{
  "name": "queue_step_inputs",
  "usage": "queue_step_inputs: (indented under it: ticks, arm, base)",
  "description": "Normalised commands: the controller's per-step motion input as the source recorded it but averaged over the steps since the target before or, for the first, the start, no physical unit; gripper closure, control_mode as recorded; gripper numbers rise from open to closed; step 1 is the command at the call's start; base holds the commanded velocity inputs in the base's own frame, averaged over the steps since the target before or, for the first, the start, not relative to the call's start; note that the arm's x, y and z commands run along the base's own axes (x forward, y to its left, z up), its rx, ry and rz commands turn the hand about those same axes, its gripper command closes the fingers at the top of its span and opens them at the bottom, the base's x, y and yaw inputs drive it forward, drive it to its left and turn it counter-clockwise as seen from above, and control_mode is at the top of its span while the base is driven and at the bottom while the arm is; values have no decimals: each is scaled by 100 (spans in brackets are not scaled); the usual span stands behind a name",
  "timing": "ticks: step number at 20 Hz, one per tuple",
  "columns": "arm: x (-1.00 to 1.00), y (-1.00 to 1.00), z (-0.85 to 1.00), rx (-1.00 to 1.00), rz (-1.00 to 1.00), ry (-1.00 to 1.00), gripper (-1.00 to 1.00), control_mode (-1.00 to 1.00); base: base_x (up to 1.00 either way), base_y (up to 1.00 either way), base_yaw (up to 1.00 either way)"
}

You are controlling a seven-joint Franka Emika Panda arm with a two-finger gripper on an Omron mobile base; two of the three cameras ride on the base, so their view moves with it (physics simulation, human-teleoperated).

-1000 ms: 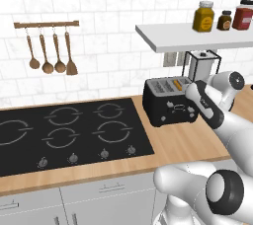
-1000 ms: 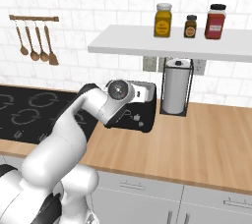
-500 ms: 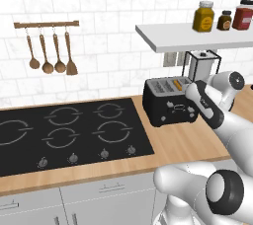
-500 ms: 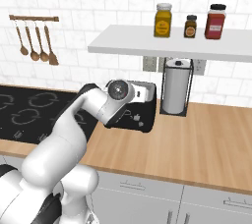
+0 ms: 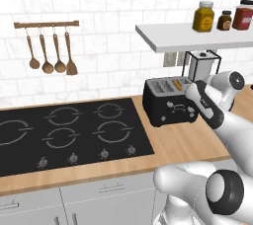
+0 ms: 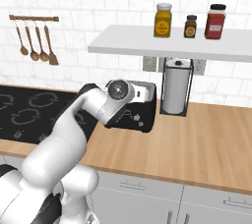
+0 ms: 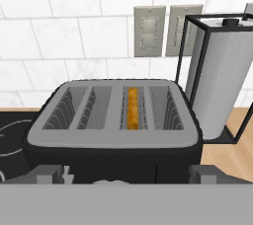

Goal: Start the toaster. Once the lever pops up, take the bread to the plate on the dining counter.

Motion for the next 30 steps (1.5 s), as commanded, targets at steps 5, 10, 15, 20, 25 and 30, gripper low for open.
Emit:
queue_step_inputs:
  ticks: [5,10,15,20,25,30]
  arm:
    - [0,0,0,0,0,0,-100,-100]
    - [0,0,0,0,0,0,-100,-100]
    - [0,0,0,0,0,0,-100,-100]
    - [0,0,0,0,0,0,-100,-100]
    - [0,0,0,0,0,0,-100,-100]
    - [0,0,0,0,0,0,-100,-100]
  base:
    - [0,0,0]
    - [0,0,0]
    - [0,0,0]
    - [0,0,0]
    - [0,0,0]
    - [0,0,0]
